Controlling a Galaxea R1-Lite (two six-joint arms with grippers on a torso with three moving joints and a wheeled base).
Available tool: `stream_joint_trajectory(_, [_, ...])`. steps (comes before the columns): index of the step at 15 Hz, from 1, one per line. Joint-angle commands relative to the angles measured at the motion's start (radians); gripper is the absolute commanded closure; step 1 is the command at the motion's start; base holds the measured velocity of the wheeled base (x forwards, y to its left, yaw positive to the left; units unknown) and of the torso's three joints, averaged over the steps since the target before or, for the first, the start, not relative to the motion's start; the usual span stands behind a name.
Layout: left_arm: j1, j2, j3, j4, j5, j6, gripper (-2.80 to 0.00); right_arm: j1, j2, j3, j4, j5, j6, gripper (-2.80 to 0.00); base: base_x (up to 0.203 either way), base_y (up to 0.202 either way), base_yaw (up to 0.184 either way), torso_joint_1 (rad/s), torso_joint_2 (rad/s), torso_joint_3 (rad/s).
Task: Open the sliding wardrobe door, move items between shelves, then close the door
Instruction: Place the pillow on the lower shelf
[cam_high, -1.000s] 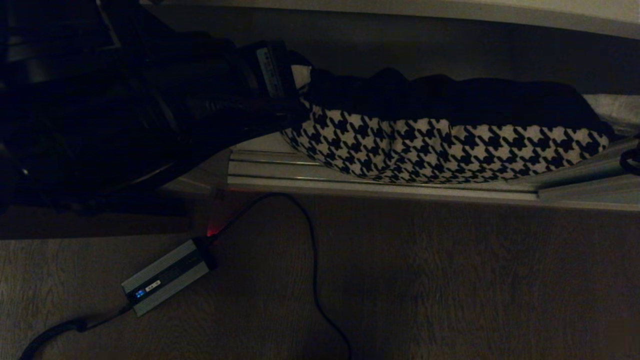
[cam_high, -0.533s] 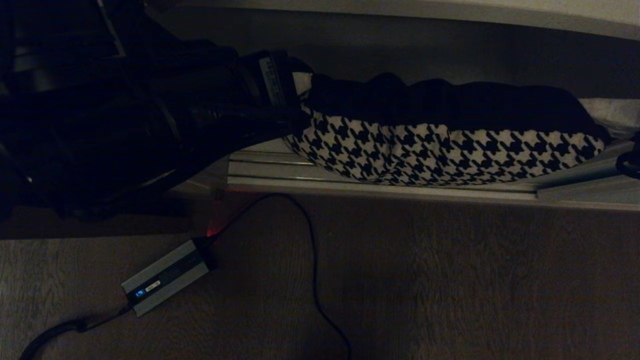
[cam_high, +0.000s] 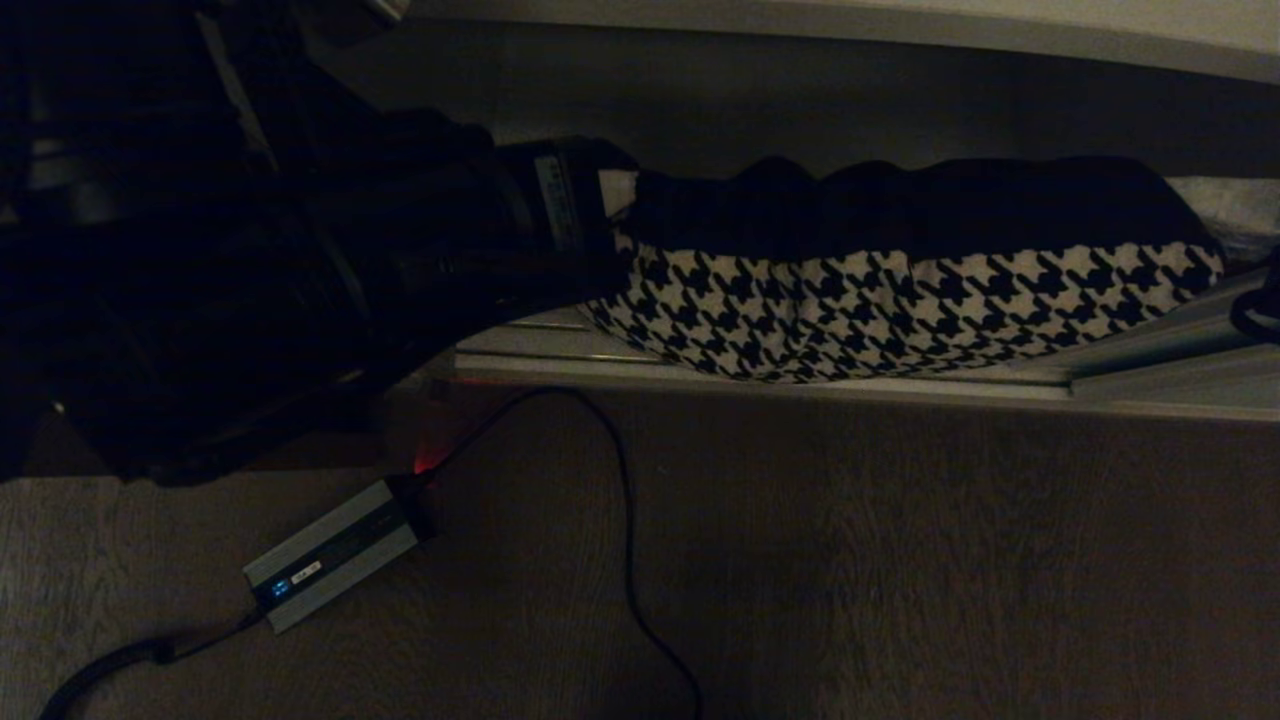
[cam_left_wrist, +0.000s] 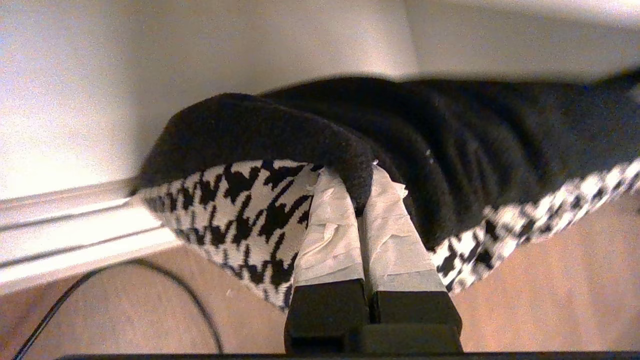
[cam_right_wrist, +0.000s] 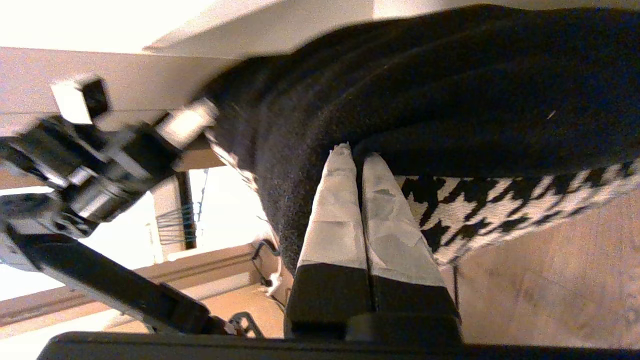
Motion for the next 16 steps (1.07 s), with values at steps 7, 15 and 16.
stream_joint_trajectory(7, [-0.004,-0.014,0.085,-0.119,0.006,0.063,0.00,0.000,0.024,0.003,-0.063,0.003,0.047,0.00,0.000,0.000,0.000,0.000,0.00,0.000])
stream_joint_trajectory(15, [-0.045,-0.048,0.161,-0.175,0.000,0.126,0.00,0.000,-0.069,0.076,-0.062,0.003,0.064,0.00,0.000,0.000,0.000,0.000,0.00,0.000])
stream_joint_trajectory(16, [-0.048,-0.051,0.178,-0.176,0.001,0.123,0.00,0.001,-0.082,0.092,-0.061,0.005,0.071,0.00,0.000,0.000,0.000,0.000,0.00,0.000])
